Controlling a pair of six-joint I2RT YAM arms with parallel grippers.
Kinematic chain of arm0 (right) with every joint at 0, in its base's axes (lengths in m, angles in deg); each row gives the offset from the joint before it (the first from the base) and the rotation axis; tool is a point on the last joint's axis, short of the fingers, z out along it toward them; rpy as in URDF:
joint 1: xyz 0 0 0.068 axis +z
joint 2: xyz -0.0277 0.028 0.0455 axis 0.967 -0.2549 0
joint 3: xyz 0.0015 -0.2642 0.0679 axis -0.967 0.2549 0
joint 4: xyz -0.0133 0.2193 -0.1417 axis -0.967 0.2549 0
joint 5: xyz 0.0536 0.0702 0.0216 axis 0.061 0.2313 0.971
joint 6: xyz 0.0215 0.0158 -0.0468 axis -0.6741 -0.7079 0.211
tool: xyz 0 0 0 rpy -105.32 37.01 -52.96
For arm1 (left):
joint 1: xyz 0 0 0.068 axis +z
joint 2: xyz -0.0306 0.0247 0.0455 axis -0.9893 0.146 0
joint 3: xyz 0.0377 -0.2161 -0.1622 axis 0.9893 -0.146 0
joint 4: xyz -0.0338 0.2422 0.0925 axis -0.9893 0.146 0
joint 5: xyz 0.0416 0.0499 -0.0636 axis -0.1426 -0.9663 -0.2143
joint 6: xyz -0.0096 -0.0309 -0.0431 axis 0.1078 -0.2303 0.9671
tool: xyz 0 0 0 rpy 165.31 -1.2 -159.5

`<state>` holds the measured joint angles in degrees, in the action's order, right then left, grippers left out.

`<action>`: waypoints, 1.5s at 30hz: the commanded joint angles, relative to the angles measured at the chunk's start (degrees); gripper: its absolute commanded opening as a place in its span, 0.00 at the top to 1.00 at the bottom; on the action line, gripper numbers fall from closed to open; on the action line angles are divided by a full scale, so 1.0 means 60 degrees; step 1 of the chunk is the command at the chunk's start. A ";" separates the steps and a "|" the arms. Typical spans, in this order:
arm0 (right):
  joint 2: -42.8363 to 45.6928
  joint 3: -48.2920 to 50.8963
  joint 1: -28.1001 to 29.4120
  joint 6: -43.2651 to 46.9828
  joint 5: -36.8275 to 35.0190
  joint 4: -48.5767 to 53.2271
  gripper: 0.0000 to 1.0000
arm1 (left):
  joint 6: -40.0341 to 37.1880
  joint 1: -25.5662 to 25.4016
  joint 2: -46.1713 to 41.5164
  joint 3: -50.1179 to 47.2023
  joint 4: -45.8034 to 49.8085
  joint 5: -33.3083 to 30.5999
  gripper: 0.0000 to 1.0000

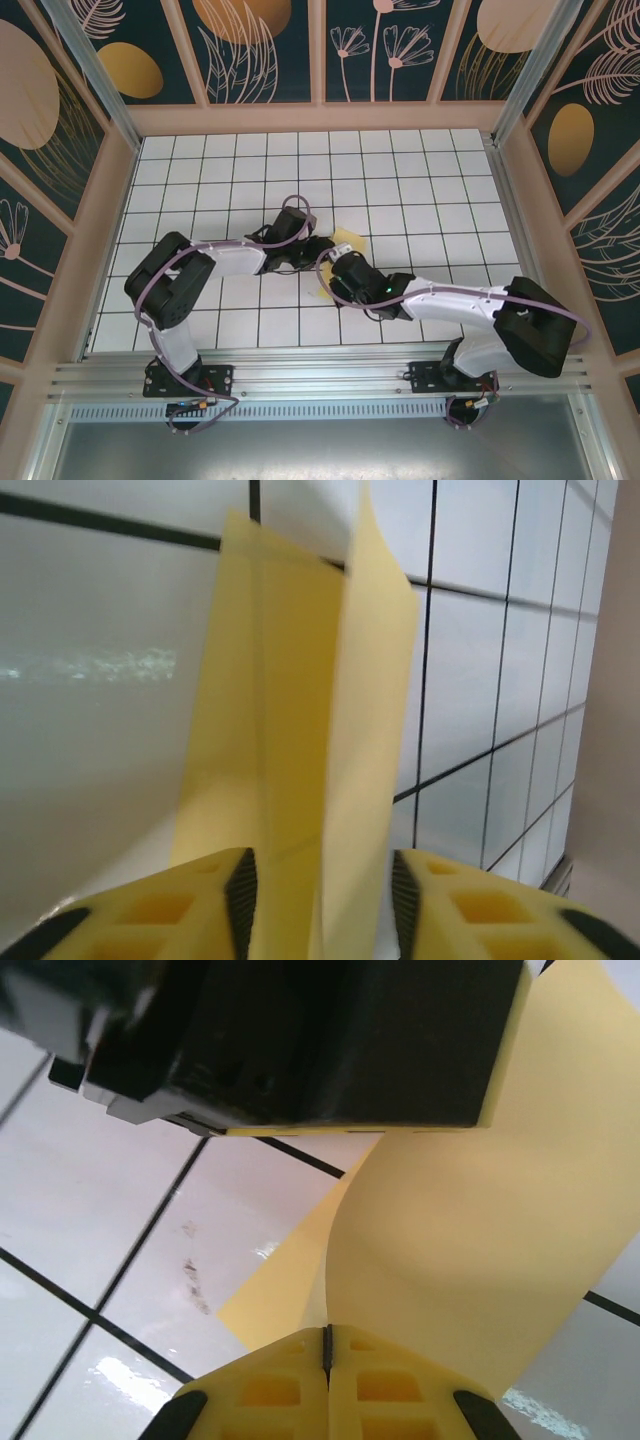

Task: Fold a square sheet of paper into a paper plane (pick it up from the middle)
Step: Fold the triangle a second time at the center of the table.

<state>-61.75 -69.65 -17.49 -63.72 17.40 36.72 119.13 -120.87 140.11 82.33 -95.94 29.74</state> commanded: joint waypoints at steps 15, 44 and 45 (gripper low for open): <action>0.0220 0.0451 -0.2558 0.0143 0.5025 -0.0474 1.00 | 0.0052 -0.0107 -0.2499 -0.2376 -0.0629 -0.0320 0.85; -0.1219 -0.0518 -0.3834 0.1210 0.6271 0.0795 0.98 | -0.0155 -0.1214 -0.0729 -0.1601 -0.0666 0.0118 0.98; -0.1218 -0.0508 -0.3824 0.1201 0.6283 0.0795 0.98 | -0.0138 -0.1219 -0.0717 -0.1585 -0.0680 0.0144 0.98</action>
<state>-68.55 -71.38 -39.90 -57.64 53.77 40.70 117.88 -127.76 135.12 71.45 -98.30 29.10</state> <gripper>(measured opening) 0.054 0.044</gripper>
